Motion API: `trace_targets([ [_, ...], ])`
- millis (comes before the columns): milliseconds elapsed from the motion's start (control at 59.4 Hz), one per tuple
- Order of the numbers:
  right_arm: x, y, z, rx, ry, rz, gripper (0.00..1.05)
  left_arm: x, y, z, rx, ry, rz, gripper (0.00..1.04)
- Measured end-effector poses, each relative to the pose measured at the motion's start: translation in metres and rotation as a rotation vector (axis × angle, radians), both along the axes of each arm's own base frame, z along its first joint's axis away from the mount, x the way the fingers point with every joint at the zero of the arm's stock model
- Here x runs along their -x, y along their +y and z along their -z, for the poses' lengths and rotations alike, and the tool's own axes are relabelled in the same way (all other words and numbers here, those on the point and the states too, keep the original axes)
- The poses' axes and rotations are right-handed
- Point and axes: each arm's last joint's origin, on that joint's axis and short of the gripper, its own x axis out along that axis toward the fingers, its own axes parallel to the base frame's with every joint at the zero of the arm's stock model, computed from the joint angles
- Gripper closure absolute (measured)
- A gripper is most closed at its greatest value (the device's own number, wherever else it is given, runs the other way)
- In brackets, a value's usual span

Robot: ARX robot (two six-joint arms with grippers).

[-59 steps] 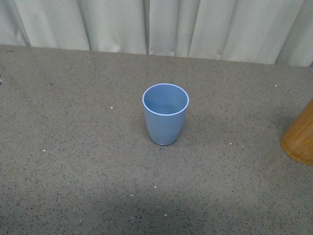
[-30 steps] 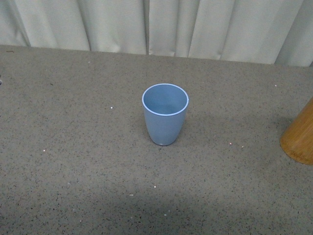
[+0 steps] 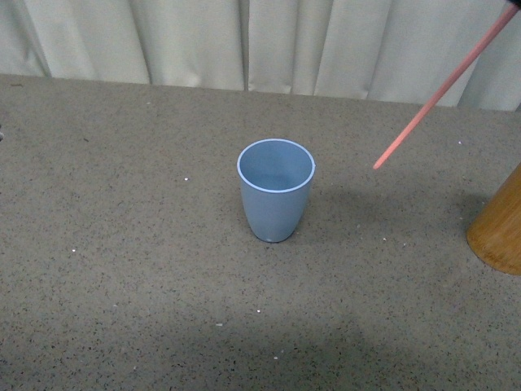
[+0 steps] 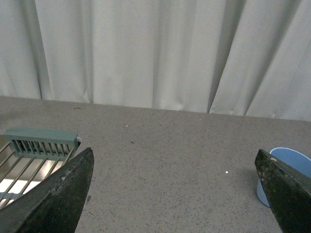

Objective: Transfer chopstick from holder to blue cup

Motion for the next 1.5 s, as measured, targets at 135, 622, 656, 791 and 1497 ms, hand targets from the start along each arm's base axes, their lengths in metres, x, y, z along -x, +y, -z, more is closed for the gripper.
trace_targets([
  [135, -0.008, 0.013, 0.006, -0.025, 0.014, -0.017, 1.02, 0.0, 0.0, 0.0, 0.0, 0.0, 0.0, 0.07],
  [622, -0.024, 0.045, -0.001, -0.041, 0.001, -0.049, 1.02, 0.0, 0.0, 0.0, 0.0, 0.0, 0.0, 0.07],
  [656, -0.025, 0.047, 0.001, -0.038, 0.005, -0.052, 1.02, 0.0, 0.0, 0.0, 0.0, 0.0, 0.0, 0.07],
  [791, -0.028, 0.054, 0.009, -0.026, 0.027, -0.063, 1.02, 0.0, 0.0, 0.0, 0.0, 0.0, 0.0, 0.07],
  [1497, -0.03, 0.067, 0.029, -0.009, 0.067, -0.079, 1.02, 0.0, 0.0, 0.0, 0.0, 0.0, 0.0, 0.07],
])
